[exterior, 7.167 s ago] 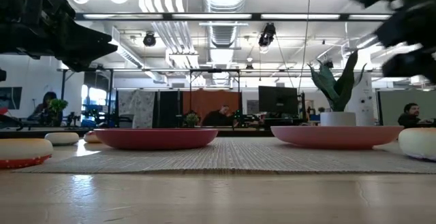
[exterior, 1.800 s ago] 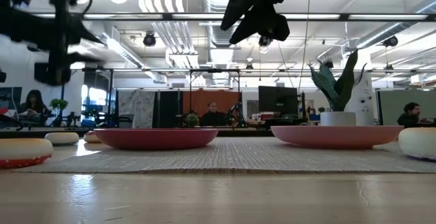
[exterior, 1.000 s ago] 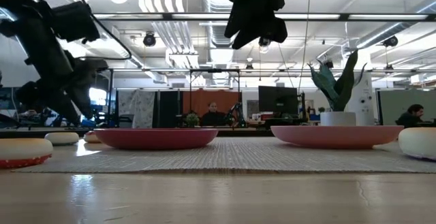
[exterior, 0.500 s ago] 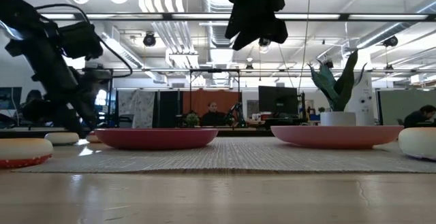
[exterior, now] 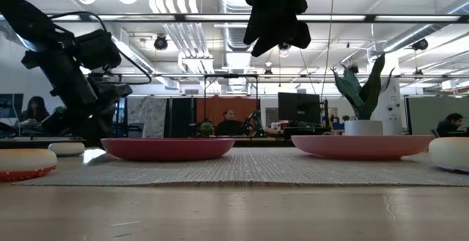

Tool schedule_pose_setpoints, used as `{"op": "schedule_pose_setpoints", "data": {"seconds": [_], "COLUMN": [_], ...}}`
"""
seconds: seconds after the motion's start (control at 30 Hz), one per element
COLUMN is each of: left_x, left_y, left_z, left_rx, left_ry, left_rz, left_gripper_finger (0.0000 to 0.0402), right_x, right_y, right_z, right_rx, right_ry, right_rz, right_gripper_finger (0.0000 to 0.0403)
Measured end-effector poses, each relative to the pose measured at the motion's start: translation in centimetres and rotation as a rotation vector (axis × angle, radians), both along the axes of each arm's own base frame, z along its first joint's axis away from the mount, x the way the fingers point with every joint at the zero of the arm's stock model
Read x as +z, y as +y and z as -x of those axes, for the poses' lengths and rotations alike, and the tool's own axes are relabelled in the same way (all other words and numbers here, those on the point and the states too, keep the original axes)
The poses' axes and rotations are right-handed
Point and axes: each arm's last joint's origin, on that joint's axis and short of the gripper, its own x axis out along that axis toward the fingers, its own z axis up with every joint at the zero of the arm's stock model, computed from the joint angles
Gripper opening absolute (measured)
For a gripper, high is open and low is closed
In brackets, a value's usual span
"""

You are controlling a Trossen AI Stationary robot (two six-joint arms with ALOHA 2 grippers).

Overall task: Pick & Place donuts
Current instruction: Put the small red donut on the light pink plate

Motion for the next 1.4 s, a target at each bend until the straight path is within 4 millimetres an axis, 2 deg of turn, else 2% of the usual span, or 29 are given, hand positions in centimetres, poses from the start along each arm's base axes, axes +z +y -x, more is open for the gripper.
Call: {"op": "schedule_pose_setpoints", "data": {"seconds": [0.07, 0.23, 0.4, 0.53, 0.63, 0.73, 1.03, 1.23, 1.4], "left_x": [-0.2, 0.5, 4.4, 7.7, 9.3, 10.6, 11.3, 12.4, 12.6], "left_y": [0.2, 0.4, 0.1, -0.9, -1.6, -2.2, -2.1, -2.2, -2.3], "left_z": [-0.2, -0.9, -2.4, -3.5, -4.2, -5.0, -8.5, -11.6, -13.1], "left_rx": [-0.002, -0.029, -0.101, -0.192, -0.242, -0.267, -0.281, -0.346, -0.380], "left_ry": [0.001, -0.110, -0.333, -0.442, -0.483, -0.509, -0.440, -0.458, -0.441], "left_rz": [-0.016, -0.012, -0.050, -0.120, -0.164, -0.191, -0.213, -0.250, -0.256], "left_gripper_finger": [0.0008, 0.0001, 0.0001, 0.0000, 0.0000, 0.0000, 0.0000, 0.0000, 0.0000], "right_x": [0.0, 0.2, -0.3, -1.3, -1.8, -2.7, -2.7, -2.9, -3.3], "right_y": [0.0, -0.5, -3.7, -7.0, -9.2, -10.5, -11.0, -11.1, -11.0], "right_z": [0.0, -0.3, -0.6, -1.5, -1.6, -1.2, -1.2, -1.1, -0.9], "right_rx": [0.000, -0.076, -0.268, -0.300, -0.309, -0.356, -0.379, -0.394, -0.399], "right_ry": [-0.003, -0.034, -0.073, -0.240, -0.381, -0.404, -0.442, -0.438, -0.421], "right_rz": [0.000, -0.016, -0.149, -0.329, -0.467, -0.491, -0.494, -0.501, -0.502], "right_gripper_finger": [0.0127, 0.0125, 0.0118, 0.0116, 0.0124, 0.0146, 0.0217, 0.0230, 0.0230]}}
